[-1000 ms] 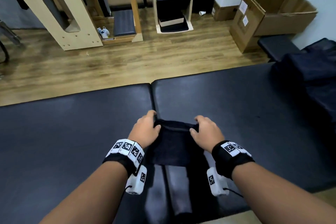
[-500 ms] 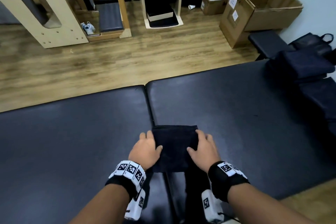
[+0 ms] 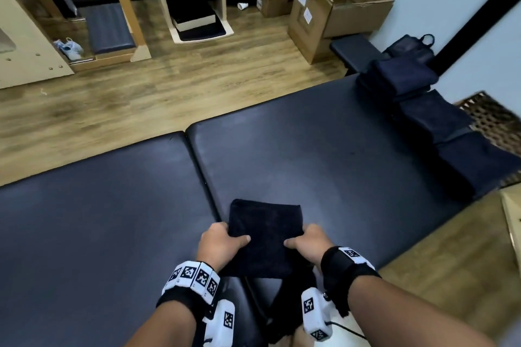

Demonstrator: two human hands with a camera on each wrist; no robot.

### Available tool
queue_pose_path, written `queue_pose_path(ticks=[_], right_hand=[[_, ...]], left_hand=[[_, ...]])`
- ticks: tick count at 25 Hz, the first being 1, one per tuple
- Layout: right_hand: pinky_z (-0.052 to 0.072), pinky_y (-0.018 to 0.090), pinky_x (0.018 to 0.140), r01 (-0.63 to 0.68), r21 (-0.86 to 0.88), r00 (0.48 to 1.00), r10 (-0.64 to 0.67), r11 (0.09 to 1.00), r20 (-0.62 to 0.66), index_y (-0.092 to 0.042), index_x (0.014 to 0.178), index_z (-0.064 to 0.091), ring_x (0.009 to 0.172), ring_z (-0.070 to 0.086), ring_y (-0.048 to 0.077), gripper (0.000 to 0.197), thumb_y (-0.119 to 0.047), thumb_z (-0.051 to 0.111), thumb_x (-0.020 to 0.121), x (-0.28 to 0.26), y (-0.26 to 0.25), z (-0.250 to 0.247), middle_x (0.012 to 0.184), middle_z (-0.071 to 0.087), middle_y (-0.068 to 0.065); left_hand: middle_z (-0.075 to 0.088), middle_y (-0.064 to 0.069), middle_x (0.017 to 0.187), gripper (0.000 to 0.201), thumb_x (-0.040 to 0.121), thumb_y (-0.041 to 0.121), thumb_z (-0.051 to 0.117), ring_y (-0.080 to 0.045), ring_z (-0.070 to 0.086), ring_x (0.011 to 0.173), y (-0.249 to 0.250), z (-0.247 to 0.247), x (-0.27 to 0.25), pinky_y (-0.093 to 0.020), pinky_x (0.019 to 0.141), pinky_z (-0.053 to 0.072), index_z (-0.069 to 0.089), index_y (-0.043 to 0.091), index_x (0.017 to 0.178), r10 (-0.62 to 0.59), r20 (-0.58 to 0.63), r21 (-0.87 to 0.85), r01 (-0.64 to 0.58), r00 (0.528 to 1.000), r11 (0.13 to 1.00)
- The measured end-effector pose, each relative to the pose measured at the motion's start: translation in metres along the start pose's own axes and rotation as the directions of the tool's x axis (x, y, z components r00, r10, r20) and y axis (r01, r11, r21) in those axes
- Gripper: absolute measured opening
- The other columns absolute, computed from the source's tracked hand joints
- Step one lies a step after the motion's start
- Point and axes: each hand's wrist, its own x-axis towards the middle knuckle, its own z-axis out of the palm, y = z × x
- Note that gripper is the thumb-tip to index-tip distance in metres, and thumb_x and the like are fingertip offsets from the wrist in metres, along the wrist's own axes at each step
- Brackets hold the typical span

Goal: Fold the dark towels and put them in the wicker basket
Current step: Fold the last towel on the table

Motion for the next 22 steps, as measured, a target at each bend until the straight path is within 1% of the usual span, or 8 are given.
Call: queue_pose_path(ticks=[2,6,8,11,14,16,20,22], right_hand=[[0.063,0.037,0.075,-0.037,0.074,0.999,0.037,0.997,0.003,-0.012,0.092,0.073,0.08,0.074,0.021,0.025,-0.018,0.078,0.069,-0.007,0.025,-0.017,0.084,0.077,0.002],[0.063,0.042,0.079,-0.062,0.192,0.997,0.071,0.98,-0.043,-0.011,0.092,0.073,0.082,0.075,0.024,0.034,-0.022,0.077,0.059,-0.021,0.075,-0.055,0.085,0.078,0.005],[0.062,0.037,0.069,-0.057,0.241,0.993,0.08,0.969,-0.085,-0.013,0.093,0.072,0.08,0.075,0.023,0.031,-0.021,0.076,0.064,-0.034,0.104,-0.078,0.085,0.078,0.004],[0.061,0.036,0.068,-0.05,0.349,0.987,0.099,0.936,-0.126,-0.015,0.094,0.069,0.081,0.074,0.023,0.025,-0.018,0.074,0.07,-0.054,0.155,-0.112,0.087,0.076,0.005],[0.063,0.043,0.071,-0.061,0.455,0.975,0.15,0.888,-0.164,-0.015,0.094,0.066,0.081,0.074,0.024,0.032,-0.022,0.074,0.064,-0.081,0.217,-0.15,0.089,0.076,0.007],[0.063,0.044,0.07,-0.04,0.515,0.961,0.174,0.856,-0.216,-0.013,0.093,0.067,0.079,0.074,0.024,0.032,-0.022,0.073,0.063,-0.099,0.257,-0.174,0.086,0.076,0.007],[0.061,0.037,0.067,0.031,0.593,0.926,0.201,0.805,-0.32,-0.011,0.089,0.067,0.078,0.073,0.022,0.02,-0.014,0.074,0.07,-0.124,0.312,-0.217,0.085,0.075,0.007],[0.059,0.033,0.061,0.051,0.641,0.915,0.221,0.766,-0.337,-0.009,0.093,0.066,0.078,0.073,0.021,0.018,-0.009,0.073,0.076,-0.132,0.333,-0.237,0.087,0.075,0.008]], left_hand=[[0.075,0.008,0.077,0.025,0.068,0.038,0.083,-0.01,0.071,0.08,0.009,0.017,-0.005,-0.029,0.081,0.057,0.073,0.019,0.08,0.04,0.074,-0.035,-0.038,0.996,0.999],[0.078,0.0,0.08,0.023,0.071,0.025,0.085,-0.018,0.075,0.077,0.033,0.059,-0.02,-0.043,0.081,0.061,0.075,0.011,0.086,0.09,0.238,-0.122,-0.062,0.967,0.991],[0.078,-0.003,0.08,0.021,0.074,0.021,0.085,-0.022,0.075,0.077,0.048,0.087,-0.032,-0.046,0.078,0.061,0.075,0.009,0.087,0.113,0.294,-0.09,-0.09,0.949,0.992],[0.077,-0.004,0.078,0.019,0.076,0.019,0.084,-0.021,0.075,0.074,0.078,0.131,-0.057,-0.039,0.071,0.062,0.073,0.006,0.084,0.16,0.352,-0.037,-0.158,0.922,0.987],[0.075,-0.003,0.073,0.017,0.079,0.016,0.082,-0.016,0.072,0.066,0.113,0.188,-0.093,-0.028,0.056,0.055,0.069,0.006,0.08,0.202,0.405,0.003,-0.223,0.892,0.975],[0.076,-0.006,0.076,0.02,0.078,0.02,0.082,-0.021,0.074,0.072,0.134,0.228,-0.116,-0.032,0.061,0.056,0.07,0.005,0.081,0.233,0.453,0.06,-0.29,0.86,0.955],[0.077,-0.009,0.083,0.024,0.078,0.017,0.083,-0.024,0.074,0.077,0.173,0.292,-0.143,-0.032,0.063,0.056,0.071,-0.001,0.089,0.266,0.516,0.099,-0.366,0.814,0.925],[0.077,-0.013,0.088,0.034,0.077,0.021,0.084,-0.028,0.074,0.082,0.191,0.321,-0.151,-0.037,0.066,0.057,0.068,-0.004,0.092,0.274,0.544,0.121,-0.397,0.793,0.91]])
